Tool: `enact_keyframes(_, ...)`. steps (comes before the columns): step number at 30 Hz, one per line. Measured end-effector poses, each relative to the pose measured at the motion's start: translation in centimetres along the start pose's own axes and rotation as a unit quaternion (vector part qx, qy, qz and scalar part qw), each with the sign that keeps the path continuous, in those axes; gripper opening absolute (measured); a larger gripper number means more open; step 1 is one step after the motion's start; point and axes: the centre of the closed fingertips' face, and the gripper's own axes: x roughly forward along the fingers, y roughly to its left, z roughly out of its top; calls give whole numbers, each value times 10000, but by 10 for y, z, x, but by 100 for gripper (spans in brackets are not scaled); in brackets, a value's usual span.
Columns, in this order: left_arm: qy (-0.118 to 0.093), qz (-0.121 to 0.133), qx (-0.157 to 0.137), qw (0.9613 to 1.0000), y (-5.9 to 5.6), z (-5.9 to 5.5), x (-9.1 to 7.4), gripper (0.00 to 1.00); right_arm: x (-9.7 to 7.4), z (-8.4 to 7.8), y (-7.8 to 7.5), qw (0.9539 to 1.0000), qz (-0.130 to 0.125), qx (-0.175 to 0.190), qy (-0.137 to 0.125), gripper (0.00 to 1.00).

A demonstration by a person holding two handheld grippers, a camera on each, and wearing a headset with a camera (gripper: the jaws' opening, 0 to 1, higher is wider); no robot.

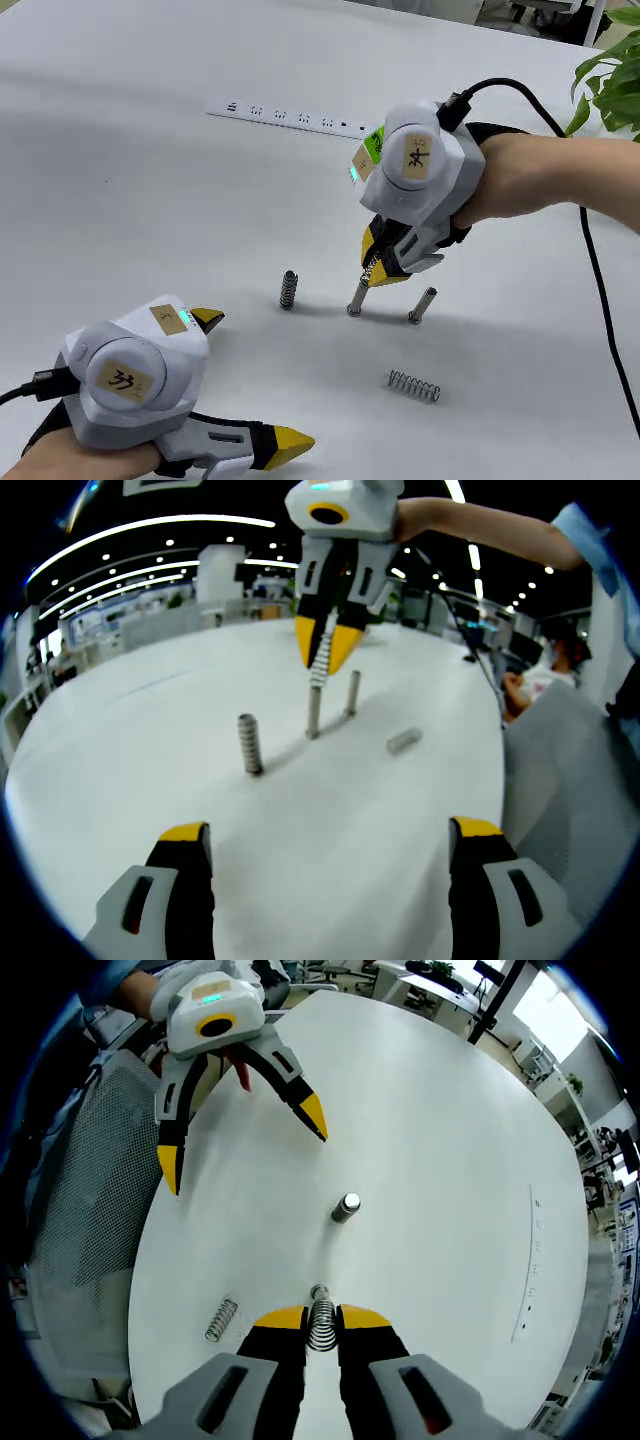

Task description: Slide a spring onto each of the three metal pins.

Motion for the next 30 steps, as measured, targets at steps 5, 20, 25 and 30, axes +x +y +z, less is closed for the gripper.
enact_keyframes(5, 27, -20, -13, 10000, -1, -2, 0, 97, 3, -1, 0, 10000, 5, -41, 41, 13)
enact_keyframes(20, -43, 52, 2, 10000, 3, 0, -1, 99, 20, -6, 0, 9995, 90, -146, 246, 13)
enact_keyframes(25, -105, 88, 98, 9999, 6, 2, -1, 100, 28, -6, 0, 9994, 117, -140, 280, 13)
enact_keyframes(30, -72, 100, 99, 9999, 7, 0, -1, 100, 35, -7, 1, 9993, 139, -134, 316, 13)
